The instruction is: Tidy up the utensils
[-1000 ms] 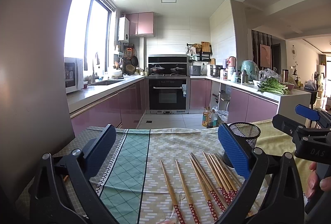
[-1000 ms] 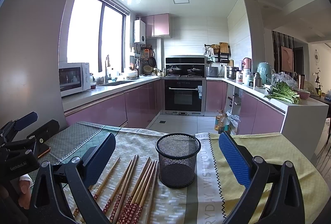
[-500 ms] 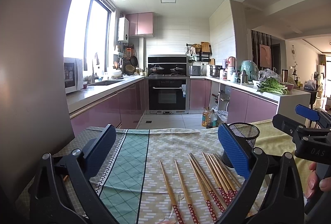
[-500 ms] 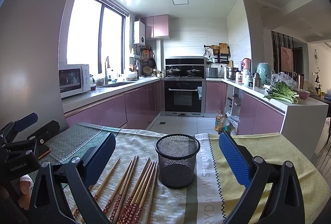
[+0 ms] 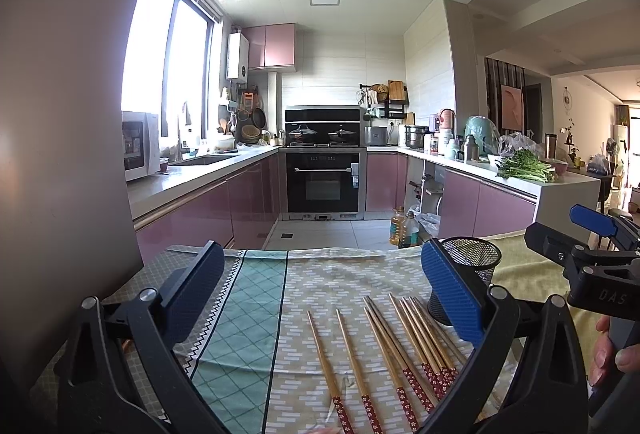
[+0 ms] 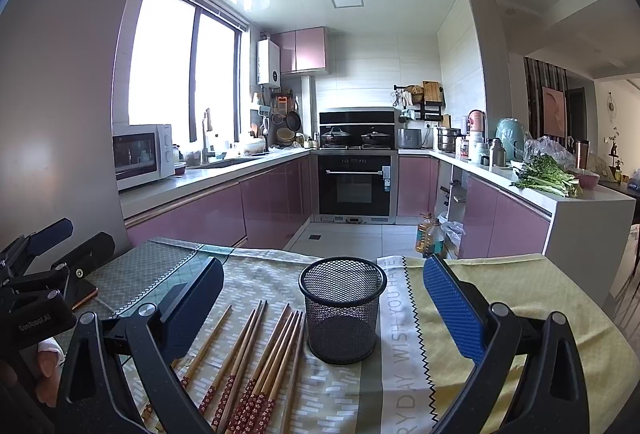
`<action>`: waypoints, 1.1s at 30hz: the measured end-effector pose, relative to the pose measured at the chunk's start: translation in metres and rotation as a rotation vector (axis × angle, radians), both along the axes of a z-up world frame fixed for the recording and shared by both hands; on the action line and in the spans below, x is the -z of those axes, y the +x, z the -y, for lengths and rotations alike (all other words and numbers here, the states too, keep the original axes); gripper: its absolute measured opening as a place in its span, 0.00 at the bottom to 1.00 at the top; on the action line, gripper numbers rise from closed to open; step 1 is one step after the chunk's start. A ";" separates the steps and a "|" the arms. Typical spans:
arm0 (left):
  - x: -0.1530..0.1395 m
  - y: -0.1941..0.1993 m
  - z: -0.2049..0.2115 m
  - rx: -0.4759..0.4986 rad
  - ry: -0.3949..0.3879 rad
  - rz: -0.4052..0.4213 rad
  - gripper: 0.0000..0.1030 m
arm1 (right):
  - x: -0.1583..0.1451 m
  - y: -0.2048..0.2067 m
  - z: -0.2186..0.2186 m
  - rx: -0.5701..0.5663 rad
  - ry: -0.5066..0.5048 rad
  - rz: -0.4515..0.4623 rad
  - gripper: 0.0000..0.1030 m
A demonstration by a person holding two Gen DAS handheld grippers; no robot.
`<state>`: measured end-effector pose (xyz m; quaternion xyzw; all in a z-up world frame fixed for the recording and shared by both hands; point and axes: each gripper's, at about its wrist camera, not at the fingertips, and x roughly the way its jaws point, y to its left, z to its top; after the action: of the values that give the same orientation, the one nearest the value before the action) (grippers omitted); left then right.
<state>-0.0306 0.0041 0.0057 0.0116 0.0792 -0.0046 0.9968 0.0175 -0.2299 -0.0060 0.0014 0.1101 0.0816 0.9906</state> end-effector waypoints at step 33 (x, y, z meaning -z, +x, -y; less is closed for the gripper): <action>0.008 0.009 0.001 0.017 0.001 -0.055 0.94 | 0.011 0.010 0.003 -0.035 0.014 -0.063 0.94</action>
<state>-0.0220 0.0028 -0.0023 0.0129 0.1066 -0.0133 0.9941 0.0278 -0.2326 -0.0172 0.0090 0.1406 0.0996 0.9850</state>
